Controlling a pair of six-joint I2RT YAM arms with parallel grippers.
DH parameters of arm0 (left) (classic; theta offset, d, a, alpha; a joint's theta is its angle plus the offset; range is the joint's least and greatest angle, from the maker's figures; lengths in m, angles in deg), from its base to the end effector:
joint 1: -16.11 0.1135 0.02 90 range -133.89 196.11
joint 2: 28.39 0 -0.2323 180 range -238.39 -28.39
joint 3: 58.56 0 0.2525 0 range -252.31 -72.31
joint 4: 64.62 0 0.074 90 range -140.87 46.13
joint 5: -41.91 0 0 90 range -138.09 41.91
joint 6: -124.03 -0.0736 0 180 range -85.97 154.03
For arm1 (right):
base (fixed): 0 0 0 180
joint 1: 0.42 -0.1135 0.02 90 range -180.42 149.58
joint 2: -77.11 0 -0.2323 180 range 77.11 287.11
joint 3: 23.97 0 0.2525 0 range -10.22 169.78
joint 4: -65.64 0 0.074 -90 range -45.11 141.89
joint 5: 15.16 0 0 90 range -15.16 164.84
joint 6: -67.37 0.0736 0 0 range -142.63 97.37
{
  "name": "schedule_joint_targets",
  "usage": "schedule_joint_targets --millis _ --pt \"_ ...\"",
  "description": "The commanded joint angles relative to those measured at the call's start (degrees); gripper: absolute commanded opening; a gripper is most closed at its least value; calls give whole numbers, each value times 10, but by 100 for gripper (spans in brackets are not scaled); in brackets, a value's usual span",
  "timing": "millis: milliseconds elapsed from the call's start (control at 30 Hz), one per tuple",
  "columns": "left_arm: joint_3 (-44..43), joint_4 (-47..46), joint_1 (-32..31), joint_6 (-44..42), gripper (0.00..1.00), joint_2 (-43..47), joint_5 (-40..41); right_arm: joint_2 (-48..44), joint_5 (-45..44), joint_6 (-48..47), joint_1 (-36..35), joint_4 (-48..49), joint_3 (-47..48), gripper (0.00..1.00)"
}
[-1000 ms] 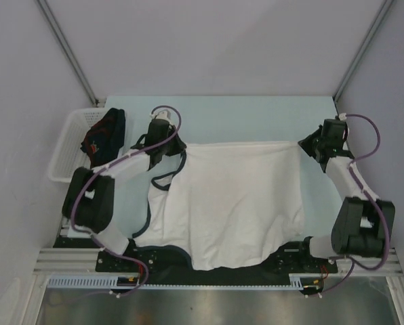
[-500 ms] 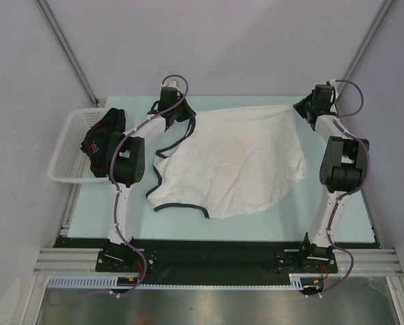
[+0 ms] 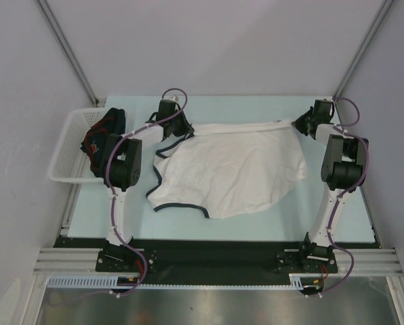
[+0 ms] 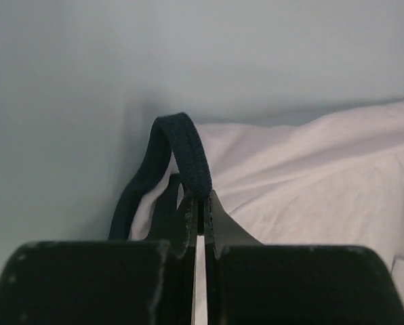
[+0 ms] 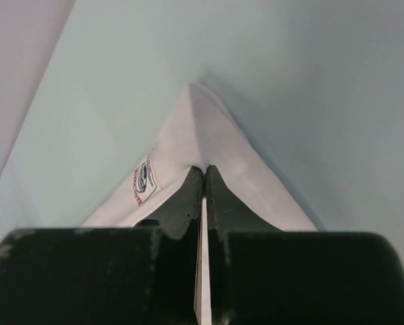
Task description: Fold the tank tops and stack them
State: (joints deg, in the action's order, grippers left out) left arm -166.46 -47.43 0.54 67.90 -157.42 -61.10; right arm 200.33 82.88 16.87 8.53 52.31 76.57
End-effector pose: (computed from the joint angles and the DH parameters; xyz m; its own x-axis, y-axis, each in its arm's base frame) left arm 0.4927 -0.1545 0.1126 -0.7365 -0.3585 -0.5736 0.0255 0.8327 -0.5531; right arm 0.4946 -0.0675 0.1241 -0.4212 0.7039 -0.5719 0.4020 0.7101 0.5780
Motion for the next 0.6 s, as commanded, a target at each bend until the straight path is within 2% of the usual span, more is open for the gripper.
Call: schedule_joint_targets --millis 0,133,233,567 --pt "58 -55 -7 -17 0 104 5 -51 12 9 13 25 -26 0" --pt "164 -93 -24 -20 0 164 26 -62 6 7 17 6 -34 0" --pt "208 -100 -42 -29 0 200 46 -63 1 7 21 -2 -34 0" --pt "307 -107 -86 -17 0 261 105 -58 -8 13 31 -39 -36 0"
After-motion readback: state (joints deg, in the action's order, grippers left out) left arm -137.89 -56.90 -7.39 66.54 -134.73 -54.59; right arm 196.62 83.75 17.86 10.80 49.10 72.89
